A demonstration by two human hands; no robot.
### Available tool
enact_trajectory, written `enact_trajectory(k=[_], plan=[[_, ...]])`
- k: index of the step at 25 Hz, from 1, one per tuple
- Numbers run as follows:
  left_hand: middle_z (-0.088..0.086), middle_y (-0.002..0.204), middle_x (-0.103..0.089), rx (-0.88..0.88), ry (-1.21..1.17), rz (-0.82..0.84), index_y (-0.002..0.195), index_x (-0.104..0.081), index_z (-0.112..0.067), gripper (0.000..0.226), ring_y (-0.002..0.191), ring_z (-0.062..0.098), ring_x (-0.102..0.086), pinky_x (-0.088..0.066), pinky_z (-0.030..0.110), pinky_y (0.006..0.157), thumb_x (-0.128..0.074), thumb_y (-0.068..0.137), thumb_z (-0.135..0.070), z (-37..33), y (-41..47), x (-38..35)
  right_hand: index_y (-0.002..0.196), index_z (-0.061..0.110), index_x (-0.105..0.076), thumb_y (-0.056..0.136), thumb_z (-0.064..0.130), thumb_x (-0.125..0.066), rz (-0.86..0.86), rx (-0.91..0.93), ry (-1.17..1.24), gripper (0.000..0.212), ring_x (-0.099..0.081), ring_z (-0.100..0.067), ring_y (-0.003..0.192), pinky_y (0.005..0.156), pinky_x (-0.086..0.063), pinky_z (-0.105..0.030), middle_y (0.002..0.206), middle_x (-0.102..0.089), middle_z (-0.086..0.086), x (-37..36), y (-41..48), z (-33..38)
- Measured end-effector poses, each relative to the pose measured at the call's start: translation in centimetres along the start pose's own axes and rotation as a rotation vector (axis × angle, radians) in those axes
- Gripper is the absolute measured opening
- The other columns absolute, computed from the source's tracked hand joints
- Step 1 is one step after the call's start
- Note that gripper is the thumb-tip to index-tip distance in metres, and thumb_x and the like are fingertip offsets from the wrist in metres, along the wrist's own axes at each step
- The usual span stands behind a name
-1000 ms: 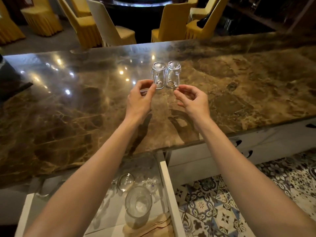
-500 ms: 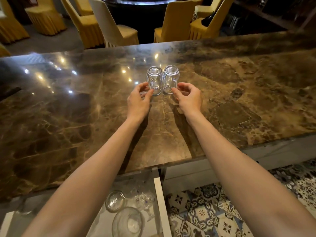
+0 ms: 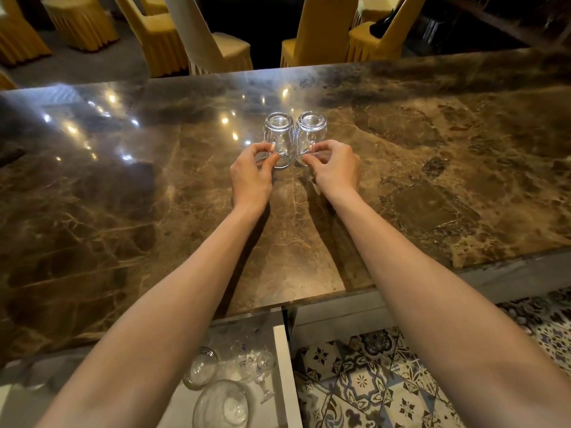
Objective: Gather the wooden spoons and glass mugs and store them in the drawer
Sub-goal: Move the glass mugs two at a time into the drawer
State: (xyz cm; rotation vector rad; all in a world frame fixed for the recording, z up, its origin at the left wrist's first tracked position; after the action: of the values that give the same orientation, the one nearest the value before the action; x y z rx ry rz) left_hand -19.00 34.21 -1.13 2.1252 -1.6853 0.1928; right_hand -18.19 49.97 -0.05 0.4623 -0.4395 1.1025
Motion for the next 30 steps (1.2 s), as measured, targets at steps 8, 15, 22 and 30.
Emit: enact_trajectory(k=[8,15,22,30], plan=[[-0.005,0.101,-0.066,0.022,-0.012,-0.023,0.108,-0.064,-0.011,0.024,0.089,0.000,-0.061,-0.048,0.006,0.073,-0.066,0.085,-0.016,0.1,-0.2,0.6,0.103,0.012,-0.066,0.087,0.021,-0.064,0.038,0.012,-0.066,0.018,-0.065,-0.021,0.097,0.088,-0.051,-0.038,0.099,-0.072,-0.005,-0.1,-0.4,0.5],[-0.011,0.098,-0.063,0.004,0.038,-0.021,0.106,-0.067,-0.012,0.023,0.085,0.000,-0.059,-0.045,0.001,0.068,-0.067,0.085,-0.020,-0.1,-1.3,3.1,0.099,0.012,-0.067,0.088,0.021,-0.063,0.044,0.041,-0.085,0.015,-0.064,-0.018,0.089,0.076,-0.043,-0.026,0.093,-0.071,-0.004,0.4,-2.8,1.8],[0.001,0.108,-0.067,-0.007,-0.058,-0.001,0.105,-0.066,-0.009,0.023,0.093,0.010,-0.066,-0.054,0.021,0.082,-0.068,0.084,-0.016,-1.3,-3.9,6.7,0.098,0.014,-0.068,0.086,0.023,-0.066,0.032,0.092,-0.085,0.015,-0.066,-0.019,0.088,0.081,-0.052,-0.033,0.090,-0.072,-0.003,1.6,-6.3,4.4],[-0.005,0.100,-0.066,-0.028,-0.108,0.020,0.104,-0.066,-0.009,0.023,0.093,0.010,-0.066,-0.052,0.015,0.080,-0.069,0.083,-0.017,-2.2,-7.4,12.5,0.089,0.015,-0.066,0.085,0.020,-0.066,0.072,0.113,-0.015,0.006,-0.068,-0.021,0.083,0.079,-0.055,-0.045,0.083,-0.073,-0.004,1.9,-11.6,7.3]])
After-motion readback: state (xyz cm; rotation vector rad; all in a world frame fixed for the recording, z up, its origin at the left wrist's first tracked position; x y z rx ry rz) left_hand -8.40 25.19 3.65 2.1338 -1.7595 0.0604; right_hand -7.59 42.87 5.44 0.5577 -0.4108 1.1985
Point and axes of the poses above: each hand's wrist, its own y-axis towards the middle knuckle, its own x-axis out of the back of the hand, z = x × y, the point moved 5 cm from there along y, towards the middle knuckle
